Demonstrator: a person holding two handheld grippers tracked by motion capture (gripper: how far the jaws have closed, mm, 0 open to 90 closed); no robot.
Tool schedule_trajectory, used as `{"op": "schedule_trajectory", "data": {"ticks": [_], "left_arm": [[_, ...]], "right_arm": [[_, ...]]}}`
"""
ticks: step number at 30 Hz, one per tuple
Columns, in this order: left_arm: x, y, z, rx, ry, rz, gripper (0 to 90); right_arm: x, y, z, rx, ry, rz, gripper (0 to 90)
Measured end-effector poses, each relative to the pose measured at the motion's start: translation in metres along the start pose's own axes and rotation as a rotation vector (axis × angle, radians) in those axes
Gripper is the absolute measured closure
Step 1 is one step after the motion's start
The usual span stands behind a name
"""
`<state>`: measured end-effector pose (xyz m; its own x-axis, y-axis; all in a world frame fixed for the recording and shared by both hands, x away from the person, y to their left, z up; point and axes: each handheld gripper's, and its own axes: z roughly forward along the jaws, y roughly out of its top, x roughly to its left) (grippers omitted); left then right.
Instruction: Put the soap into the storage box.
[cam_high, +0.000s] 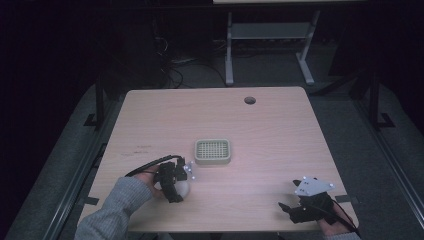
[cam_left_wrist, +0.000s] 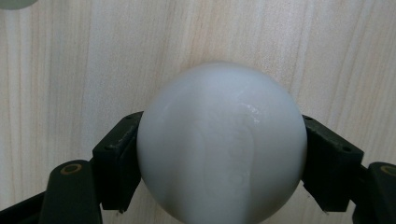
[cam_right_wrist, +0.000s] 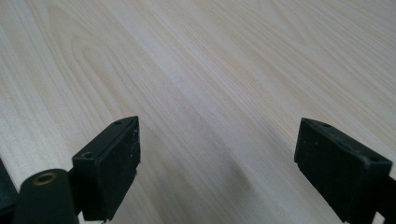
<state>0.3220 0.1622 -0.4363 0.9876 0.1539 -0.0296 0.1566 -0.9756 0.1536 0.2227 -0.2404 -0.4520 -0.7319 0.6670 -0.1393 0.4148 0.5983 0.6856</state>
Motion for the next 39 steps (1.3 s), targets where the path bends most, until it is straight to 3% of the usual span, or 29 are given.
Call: {"op": "schedule_trajectory", "data": {"ticks": [16,39], "left_arm": [[-0.002,-0.001,-0.002,-0.005,-0.032,-0.003,24.4],[0.004,0.002,-0.014,-0.002,-0.034,0.012,24.3]], "right_arm": [[0.000,0.000,0.000,-0.001,-0.001,0.003,13.9],[-0.001,-0.001,0.000,-0.003,-0.001,0.003,13.9]]}}
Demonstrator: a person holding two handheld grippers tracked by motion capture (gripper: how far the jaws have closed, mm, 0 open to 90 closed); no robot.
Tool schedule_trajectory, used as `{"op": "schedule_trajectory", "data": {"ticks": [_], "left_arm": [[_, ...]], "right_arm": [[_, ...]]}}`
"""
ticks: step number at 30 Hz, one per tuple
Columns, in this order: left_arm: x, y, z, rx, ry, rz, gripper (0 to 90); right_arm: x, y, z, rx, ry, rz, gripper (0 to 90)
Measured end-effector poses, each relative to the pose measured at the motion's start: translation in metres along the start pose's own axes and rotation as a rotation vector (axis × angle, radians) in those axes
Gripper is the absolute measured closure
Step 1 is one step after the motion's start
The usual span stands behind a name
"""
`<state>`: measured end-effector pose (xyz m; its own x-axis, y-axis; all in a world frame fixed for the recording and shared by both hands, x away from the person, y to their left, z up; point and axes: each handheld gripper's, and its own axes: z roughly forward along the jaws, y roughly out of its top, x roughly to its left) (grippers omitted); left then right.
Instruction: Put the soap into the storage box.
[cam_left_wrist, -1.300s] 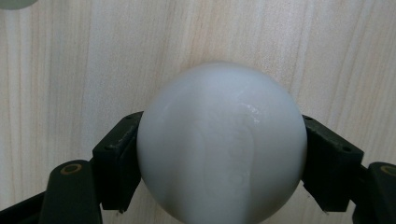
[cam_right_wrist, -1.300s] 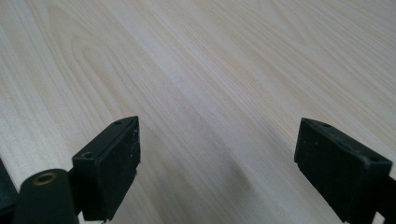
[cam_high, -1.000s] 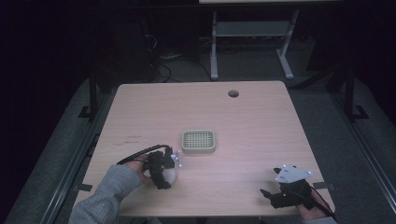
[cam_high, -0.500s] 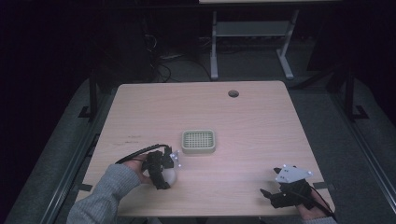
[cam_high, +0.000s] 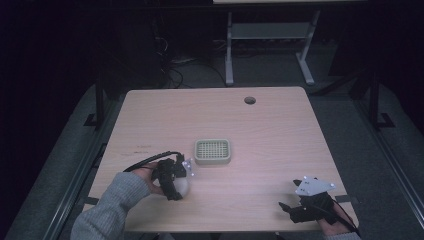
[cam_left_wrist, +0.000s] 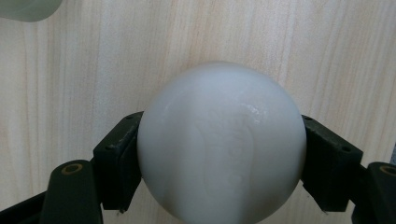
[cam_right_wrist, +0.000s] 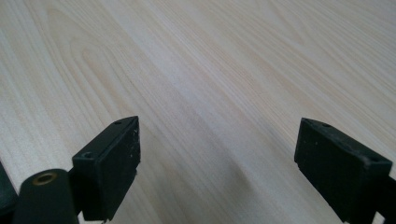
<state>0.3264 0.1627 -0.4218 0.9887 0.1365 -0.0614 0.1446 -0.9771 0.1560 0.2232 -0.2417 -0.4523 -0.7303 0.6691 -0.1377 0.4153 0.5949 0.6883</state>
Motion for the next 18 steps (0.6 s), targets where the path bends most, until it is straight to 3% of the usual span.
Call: {"op": "schedule_trajectory", "data": {"ticks": [14,18], "left_arm": [[0.005,0.010,-0.013,0.009,0.013,0.026,24.3],[0.006,0.012,-0.018,0.000,0.011,0.016,24.3]], "right_arm": [[-0.001,0.000,0.000,-0.005,0.005,0.006,13.9],[-0.001,0.001,0.001,-0.004,0.009,0.005,13.9]]}}
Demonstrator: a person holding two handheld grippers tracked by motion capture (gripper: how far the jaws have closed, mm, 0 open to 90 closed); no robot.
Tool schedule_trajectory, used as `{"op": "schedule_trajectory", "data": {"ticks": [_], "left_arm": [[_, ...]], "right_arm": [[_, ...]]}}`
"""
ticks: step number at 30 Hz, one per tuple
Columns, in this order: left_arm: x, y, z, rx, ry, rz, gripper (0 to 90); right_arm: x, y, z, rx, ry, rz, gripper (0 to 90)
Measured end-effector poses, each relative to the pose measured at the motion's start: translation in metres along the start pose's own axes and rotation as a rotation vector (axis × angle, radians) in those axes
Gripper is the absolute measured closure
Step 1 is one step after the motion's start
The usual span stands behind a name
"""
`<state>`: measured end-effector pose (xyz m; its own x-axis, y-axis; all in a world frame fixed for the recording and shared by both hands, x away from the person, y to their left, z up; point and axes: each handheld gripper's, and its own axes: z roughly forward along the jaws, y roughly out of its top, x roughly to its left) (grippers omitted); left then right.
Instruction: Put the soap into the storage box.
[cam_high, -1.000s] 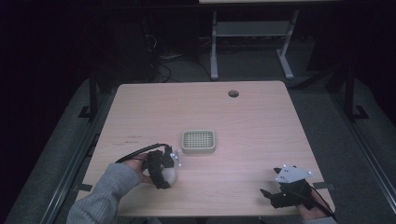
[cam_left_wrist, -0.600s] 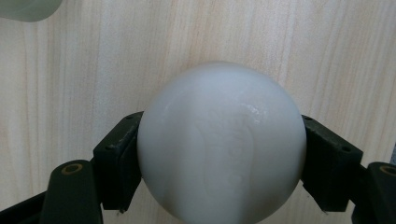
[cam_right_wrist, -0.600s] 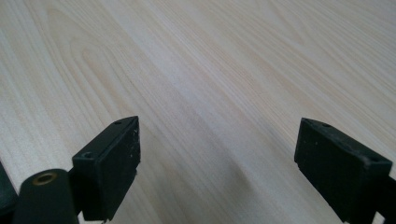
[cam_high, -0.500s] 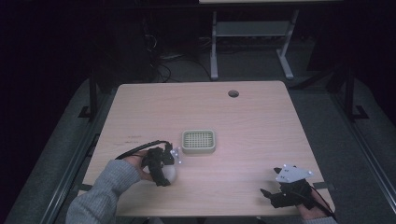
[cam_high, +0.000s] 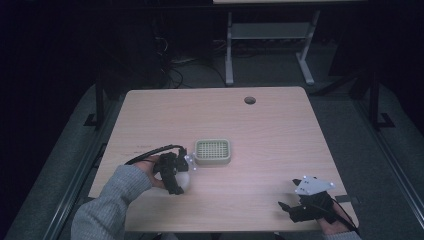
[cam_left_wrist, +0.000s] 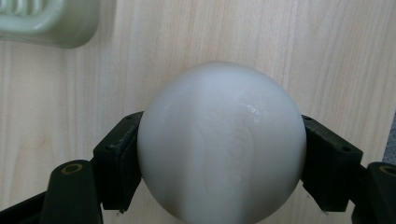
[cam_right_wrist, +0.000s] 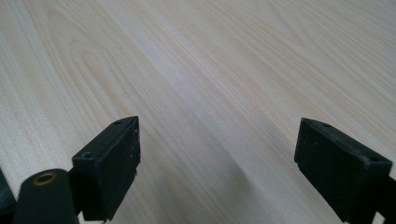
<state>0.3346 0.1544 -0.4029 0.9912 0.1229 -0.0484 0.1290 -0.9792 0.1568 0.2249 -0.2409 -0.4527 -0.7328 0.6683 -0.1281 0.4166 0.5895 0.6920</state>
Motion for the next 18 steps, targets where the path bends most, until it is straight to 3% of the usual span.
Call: {"op": "schedule_trajectory", "data": {"ticks": [18], "left_arm": [[0.0097,0.0080,-0.0079,0.018,0.007,0.019,24.3]], "right_arm": [[0.0001,-0.0003,-0.0011,0.000,-0.004,-0.005,13.9]]}}
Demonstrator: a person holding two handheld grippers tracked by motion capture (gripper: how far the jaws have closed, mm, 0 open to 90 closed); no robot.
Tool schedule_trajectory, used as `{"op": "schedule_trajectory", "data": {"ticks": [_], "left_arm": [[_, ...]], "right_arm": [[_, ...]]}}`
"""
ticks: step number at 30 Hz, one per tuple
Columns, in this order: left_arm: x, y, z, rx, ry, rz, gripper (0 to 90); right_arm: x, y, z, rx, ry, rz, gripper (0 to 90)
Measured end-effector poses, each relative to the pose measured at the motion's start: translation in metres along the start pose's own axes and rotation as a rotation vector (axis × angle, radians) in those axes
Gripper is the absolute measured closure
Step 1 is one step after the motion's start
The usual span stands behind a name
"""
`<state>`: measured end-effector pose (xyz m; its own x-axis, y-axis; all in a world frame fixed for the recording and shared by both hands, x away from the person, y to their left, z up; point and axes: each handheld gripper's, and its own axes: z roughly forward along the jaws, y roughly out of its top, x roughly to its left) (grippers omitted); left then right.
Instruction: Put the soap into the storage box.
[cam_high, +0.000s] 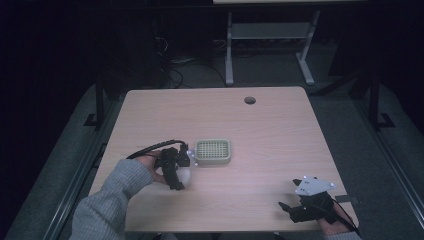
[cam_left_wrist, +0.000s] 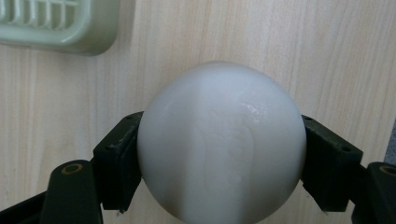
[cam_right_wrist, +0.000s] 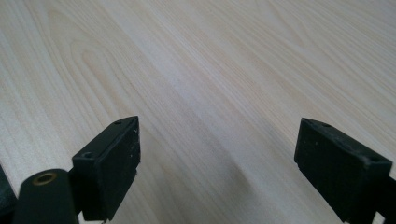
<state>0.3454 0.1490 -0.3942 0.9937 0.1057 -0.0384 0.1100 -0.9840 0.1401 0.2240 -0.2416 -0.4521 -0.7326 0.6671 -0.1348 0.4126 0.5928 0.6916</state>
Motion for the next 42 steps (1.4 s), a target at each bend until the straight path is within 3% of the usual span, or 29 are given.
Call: {"op": "schedule_trajectory", "data": {"ticks": [5,28,42], "left_arm": [[0.004,0.005,-0.004,-0.019,-0.003,-0.007,24.4],[0.026,0.035,-0.016,0.013,0.023,0.033,24.4],[0.042,0.047,-0.017,0.018,0.026,0.028,24.4]], "right_arm": [[0.001,0.001,0.000,0.000,0.001,-0.002,13.9],[0.000,0.001,0.000,-0.005,0.004,-0.003,14.0],[0.000,0.000,0.000,-0.007,0.000,0.001,13.9]]}}
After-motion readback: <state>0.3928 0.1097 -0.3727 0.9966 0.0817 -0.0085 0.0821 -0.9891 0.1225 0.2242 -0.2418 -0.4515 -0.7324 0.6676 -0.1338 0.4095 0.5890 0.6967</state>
